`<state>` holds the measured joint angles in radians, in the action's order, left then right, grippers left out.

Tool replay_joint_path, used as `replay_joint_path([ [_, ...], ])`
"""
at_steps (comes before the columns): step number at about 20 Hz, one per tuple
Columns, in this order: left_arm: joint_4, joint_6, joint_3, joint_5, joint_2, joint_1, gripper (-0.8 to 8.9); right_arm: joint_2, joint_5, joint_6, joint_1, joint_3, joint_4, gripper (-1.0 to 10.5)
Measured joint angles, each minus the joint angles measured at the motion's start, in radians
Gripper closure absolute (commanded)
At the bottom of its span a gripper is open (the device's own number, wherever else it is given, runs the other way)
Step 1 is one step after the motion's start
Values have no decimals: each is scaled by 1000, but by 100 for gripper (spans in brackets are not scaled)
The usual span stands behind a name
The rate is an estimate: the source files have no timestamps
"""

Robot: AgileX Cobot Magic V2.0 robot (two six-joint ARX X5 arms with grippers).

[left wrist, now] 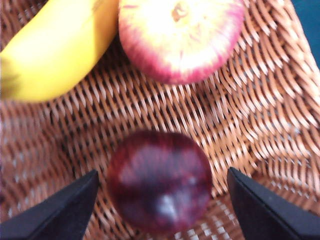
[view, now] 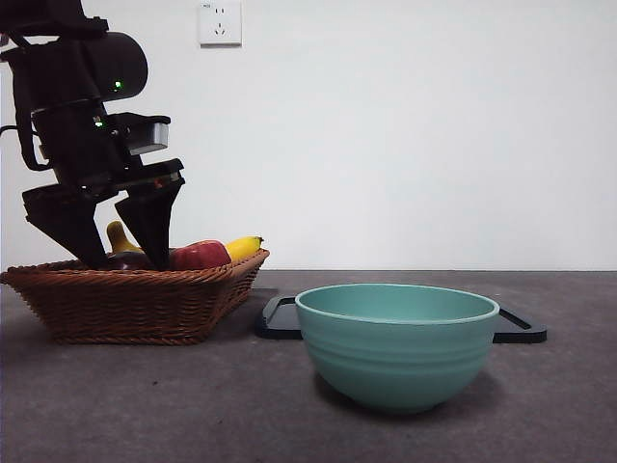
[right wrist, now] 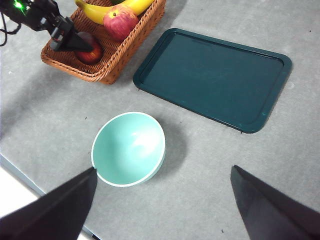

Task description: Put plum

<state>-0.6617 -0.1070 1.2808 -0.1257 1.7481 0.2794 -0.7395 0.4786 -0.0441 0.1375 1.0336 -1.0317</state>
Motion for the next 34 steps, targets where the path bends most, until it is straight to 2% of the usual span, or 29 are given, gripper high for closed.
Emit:
replay_joint_path([
  [7,3,-1,3,0,47,0,427,0,0,0,0,0,0,518],
  [10,-1,-3,3,0,47,0,572,0,0,0,0,0,0,518],
  [12,0,-4,3,0,47,0,601,0,0,0,0,0,0,518],
  [17,-29,-3,5,0,36,0,600,0,0,0,0,0,0,518],
  [21,-58,-3,5,-8,-104,22,600,0,0,0,0,0,0,518],
  [25,-87,15,5,-72,-281,113,600,0,0,0,0,0,0,518],
  [28,-79,28,5,-81,-370,235,600,0,0,0,0,0,0,518],
  [34,-24,31,6,-82,-316,496,599,0,0,0,0,0,0,518],
])
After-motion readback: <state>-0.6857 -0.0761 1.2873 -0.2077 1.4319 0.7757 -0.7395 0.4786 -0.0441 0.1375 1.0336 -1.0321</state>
